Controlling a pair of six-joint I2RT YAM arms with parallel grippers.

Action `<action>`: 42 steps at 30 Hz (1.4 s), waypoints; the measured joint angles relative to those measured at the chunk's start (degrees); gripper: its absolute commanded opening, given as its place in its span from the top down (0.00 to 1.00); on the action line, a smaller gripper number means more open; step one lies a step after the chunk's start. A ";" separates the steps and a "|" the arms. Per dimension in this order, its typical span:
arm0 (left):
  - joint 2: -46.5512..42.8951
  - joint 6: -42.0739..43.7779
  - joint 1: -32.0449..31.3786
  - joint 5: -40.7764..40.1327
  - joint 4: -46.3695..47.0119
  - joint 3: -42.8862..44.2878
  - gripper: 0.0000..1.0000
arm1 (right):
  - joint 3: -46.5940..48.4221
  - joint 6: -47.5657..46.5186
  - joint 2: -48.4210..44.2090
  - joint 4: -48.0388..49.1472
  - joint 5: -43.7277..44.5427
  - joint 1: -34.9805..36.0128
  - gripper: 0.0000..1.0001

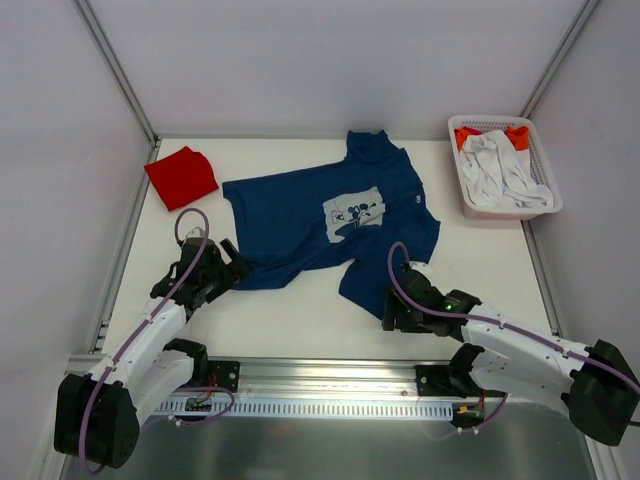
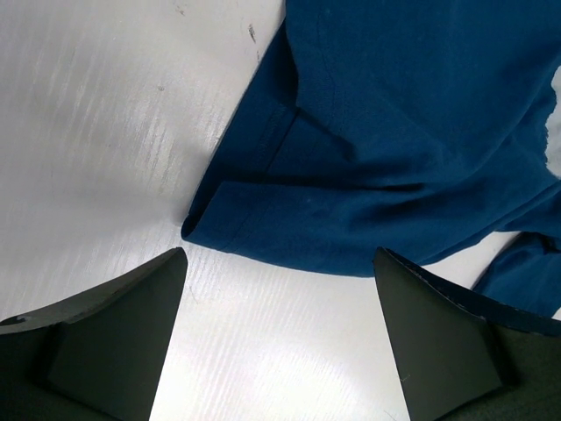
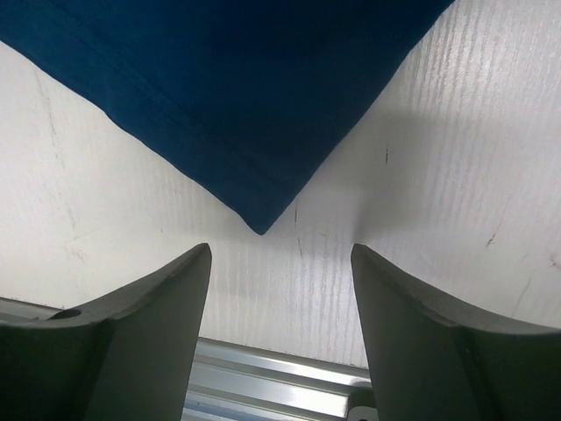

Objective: Fold and stack the t-shirts
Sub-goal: Grap the side of the flattened tshirt closest away from the robot with both arms

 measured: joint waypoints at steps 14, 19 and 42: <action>-0.02 0.42 0.02 0.11 0.15 0.00 0.11 | 1.01 1.31 8.37 7.56 6.03 4.66 0.40; -0.55 0.68 0.13 0.15 0.13 0.00 0.11 | 1.81 0.09 11.19 9.07 8.57 5.18 0.66; -6.67 0.92 0.39 0.24 -0.83 -4.66 0.23 | 2.05 -0.52 12.31 9.94 9.53 5.29 1.00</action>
